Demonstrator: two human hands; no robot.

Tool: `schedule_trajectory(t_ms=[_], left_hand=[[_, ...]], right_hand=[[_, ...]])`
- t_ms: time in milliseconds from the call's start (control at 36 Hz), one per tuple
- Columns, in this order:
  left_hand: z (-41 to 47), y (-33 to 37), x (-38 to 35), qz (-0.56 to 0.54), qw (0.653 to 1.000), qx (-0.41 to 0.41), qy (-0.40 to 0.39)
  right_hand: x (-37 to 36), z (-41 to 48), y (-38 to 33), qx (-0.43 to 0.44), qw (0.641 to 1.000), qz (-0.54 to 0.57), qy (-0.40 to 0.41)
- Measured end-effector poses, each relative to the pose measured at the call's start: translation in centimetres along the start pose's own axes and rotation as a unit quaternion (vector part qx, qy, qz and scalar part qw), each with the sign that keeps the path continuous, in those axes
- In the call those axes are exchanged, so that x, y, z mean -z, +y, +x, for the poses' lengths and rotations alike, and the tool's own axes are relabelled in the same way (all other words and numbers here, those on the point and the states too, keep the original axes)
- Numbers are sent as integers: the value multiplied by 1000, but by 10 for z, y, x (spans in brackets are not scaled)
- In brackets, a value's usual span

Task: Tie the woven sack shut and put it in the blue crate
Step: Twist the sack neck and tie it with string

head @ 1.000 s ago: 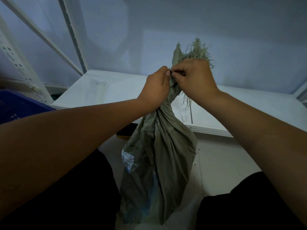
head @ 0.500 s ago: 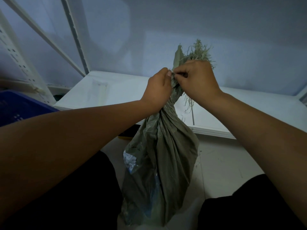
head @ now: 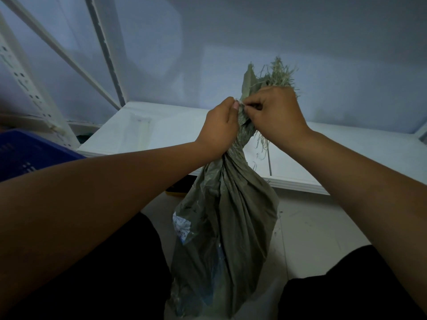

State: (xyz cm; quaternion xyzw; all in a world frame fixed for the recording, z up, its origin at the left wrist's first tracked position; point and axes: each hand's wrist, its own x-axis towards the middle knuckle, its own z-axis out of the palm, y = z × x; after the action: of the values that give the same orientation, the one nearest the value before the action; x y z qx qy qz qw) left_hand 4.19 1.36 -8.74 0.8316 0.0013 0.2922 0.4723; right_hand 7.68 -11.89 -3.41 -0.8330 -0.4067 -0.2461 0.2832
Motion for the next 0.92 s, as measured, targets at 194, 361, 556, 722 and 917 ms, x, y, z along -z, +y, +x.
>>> schedule_trajectory(t_ms=[194,361,556,722,917], left_hand=[[1,-2,2,27,999,-18,-19],[0,-4,3,56,997,-31,-41],[-1,-8,4,93,992,-49,-71],[-1,-8,2,141,980,-65,-122],[-2,-4,3,25,987,41,-156]], right_hand=[[1,-1,0,-1,1000,2,-6],[-2,-1,3,-9,1000,-14,-18],[-3,-4,5,-24,999,-3,-28],[-8,-3,8,-122,991,56,-5],[-10,-3,7,-157,983,94,-14]])
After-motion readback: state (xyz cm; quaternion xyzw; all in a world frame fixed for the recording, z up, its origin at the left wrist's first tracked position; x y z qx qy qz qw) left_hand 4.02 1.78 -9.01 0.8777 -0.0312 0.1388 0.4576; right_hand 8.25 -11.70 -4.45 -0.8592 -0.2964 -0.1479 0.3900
